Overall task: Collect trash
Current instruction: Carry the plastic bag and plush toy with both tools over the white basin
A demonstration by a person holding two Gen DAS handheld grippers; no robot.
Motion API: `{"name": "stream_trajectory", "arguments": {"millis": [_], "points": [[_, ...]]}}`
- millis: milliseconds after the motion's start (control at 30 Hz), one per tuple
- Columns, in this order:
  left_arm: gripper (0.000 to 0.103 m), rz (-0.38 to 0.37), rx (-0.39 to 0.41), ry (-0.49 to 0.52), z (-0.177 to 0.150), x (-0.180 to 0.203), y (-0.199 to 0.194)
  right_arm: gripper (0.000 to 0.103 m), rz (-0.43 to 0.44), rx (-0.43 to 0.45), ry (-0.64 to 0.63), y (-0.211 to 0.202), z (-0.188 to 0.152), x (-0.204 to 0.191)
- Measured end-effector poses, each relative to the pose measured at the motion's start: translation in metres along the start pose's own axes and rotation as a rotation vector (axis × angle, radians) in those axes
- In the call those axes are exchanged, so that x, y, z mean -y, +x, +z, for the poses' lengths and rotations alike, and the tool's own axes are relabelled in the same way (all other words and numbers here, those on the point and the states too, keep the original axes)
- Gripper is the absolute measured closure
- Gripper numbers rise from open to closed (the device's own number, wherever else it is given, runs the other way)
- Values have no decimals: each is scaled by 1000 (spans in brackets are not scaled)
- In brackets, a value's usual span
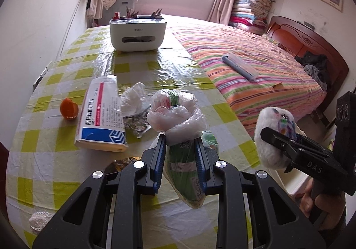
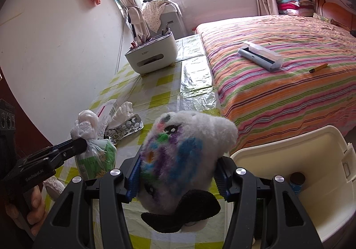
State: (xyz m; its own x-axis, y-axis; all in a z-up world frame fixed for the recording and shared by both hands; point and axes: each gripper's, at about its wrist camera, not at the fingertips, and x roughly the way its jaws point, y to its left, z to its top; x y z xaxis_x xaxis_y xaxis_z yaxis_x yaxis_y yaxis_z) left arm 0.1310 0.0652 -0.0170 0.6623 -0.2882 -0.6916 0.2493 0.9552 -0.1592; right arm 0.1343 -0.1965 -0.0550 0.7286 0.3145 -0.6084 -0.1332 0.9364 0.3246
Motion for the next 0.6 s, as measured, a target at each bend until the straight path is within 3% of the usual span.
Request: {"name": "stream_trajectory", "arguments": {"millis": [600], "points": [[78,-68,-17,50,-8,48,3,50,-32,30,18,-21,-3,22]]}}
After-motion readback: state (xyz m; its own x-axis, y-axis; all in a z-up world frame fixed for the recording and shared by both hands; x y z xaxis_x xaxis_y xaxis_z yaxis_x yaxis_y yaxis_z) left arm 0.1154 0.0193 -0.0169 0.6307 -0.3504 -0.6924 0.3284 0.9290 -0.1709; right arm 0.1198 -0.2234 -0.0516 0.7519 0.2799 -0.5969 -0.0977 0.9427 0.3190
